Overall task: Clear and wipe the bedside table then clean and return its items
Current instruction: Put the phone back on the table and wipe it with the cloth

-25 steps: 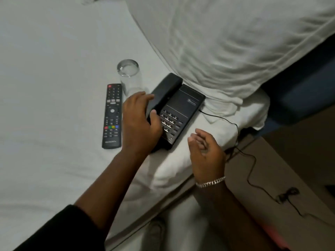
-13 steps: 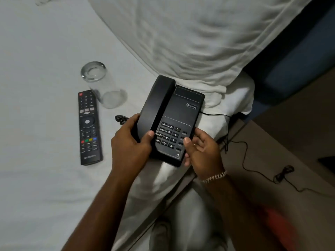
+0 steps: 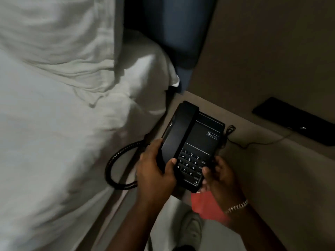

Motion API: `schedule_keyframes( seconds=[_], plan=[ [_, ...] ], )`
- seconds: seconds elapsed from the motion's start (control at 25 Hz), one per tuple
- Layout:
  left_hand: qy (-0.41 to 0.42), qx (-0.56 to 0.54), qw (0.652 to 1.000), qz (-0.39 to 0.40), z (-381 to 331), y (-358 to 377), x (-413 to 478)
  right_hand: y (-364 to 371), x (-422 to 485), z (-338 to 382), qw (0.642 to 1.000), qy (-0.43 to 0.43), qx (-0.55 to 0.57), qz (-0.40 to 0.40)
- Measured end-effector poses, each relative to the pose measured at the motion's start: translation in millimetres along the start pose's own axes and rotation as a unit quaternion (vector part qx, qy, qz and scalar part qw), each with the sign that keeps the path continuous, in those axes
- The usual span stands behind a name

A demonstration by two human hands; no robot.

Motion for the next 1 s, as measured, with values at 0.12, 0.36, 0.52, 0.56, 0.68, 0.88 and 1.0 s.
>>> schedule_keyframes(
  seconds=[0.12,0.36,0.52,0.56,0.68,0.88,1.0],
  plan=[
    [-0.013,-0.02,0.998,0.049,24,59,20,-31,35,-25,0.999,0.021,-0.032,-0.013],
    [0.013,-0.029,0.996,0.084,47,112,63,-59,90,-35,0.998,0.027,-0.039,-0.041],
    [0.04,0.003,0.992,0.118,47,120,71,-81,78,-14,0.987,-0.031,-0.097,-0.127],
    [0.058,0.049,0.989,0.129,48,119,69,-82,59,-6,0.97,-0.079,-0.168,-0.154],
    [0.103,0.226,0.954,0.169,58,118,64,-56,-8,-19,0.897,-0.188,-0.375,-0.14],
    [0.145,0.33,0.923,0.132,71,120,61,-23,-22,-82,0.787,-0.171,-0.591,-0.044],
    [0.135,0.335,0.925,0.122,75,121,60,-30,-10,-53,0.772,-0.252,-0.577,-0.087]
  ],
)
Point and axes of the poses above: each hand's wrist, its own x-axis towards the middle knuckle, its own y-axis out of the palm, z = x × y, the point moved 9 cm from there along x, towards the middle knuckle, and after that the axes turned 9 degrees about z, right-handed, at the moved point
